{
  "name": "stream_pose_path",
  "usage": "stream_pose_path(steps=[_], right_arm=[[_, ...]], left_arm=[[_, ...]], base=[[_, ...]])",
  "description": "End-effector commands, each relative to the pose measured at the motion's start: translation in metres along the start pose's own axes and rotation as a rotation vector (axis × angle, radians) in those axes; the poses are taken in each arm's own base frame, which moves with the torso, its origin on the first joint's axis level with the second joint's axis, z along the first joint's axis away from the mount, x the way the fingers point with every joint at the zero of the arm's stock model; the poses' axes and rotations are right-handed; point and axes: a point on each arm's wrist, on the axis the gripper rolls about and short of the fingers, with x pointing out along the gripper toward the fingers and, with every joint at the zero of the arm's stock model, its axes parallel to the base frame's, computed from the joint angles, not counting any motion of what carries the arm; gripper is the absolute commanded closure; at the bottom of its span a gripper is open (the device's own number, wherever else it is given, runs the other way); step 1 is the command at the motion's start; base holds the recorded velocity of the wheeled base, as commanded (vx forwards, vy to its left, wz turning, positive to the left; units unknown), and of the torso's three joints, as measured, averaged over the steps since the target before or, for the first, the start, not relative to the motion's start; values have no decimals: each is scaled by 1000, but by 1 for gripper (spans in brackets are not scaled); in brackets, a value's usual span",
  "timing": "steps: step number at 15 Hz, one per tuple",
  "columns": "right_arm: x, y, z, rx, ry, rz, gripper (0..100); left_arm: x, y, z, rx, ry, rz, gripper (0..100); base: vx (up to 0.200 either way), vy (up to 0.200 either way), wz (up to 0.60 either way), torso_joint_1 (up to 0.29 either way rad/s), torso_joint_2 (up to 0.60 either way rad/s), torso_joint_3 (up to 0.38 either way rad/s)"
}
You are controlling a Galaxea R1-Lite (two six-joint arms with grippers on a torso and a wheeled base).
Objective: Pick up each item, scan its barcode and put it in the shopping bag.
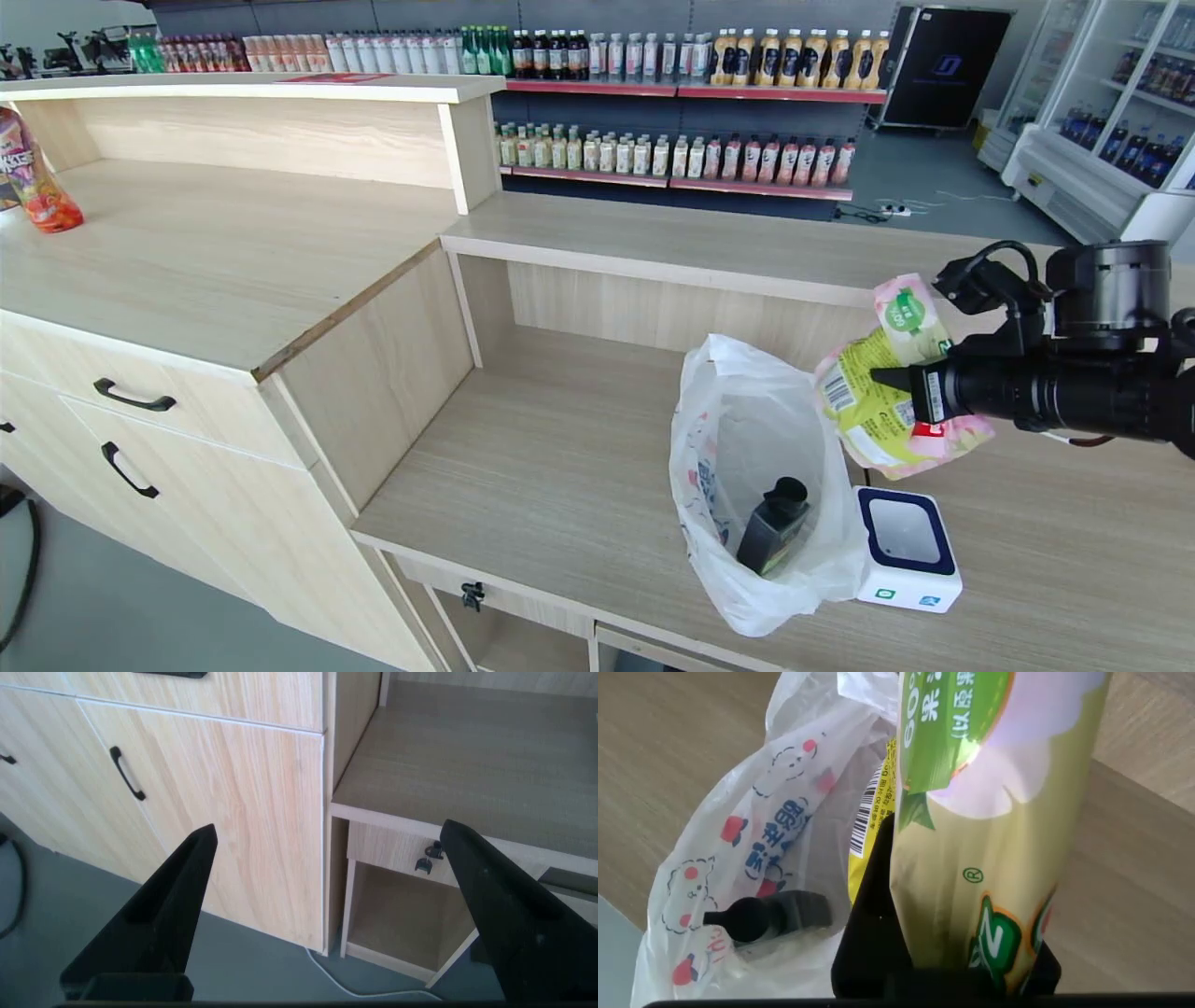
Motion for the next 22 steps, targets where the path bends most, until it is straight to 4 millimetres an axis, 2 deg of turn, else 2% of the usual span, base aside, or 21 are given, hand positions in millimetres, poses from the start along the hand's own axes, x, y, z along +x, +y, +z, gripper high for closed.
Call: stream_pose_path(steps=[1,4,8,12,18,22], right_arm=[[9,7,-4,-1,20,28,100],[9,15,-1,26,9,73,100],[31,22,-6,16,-13,102,100],[47,22,-16,19,18,109,100],[59,23,-26,22,51,118,100],[68,16,-39,-24,90,112,100]], left_arm=[[0,0,0,0,0,1,0],[0,0,0,0,0,1,0],[0,0,0,0,0,1,0],[0,0,0,0,0,1,0],[0,0,0,0,0,1,0],[0,0,0,0,0,1,0]], base=[[0,0,0,0,0,0],[0,0,0,0,0,0],[0,0,0,0,0,0],[0,0,0,0,0,0],[0,0,0,0,0,0],[0,0,0,0,0,0]])
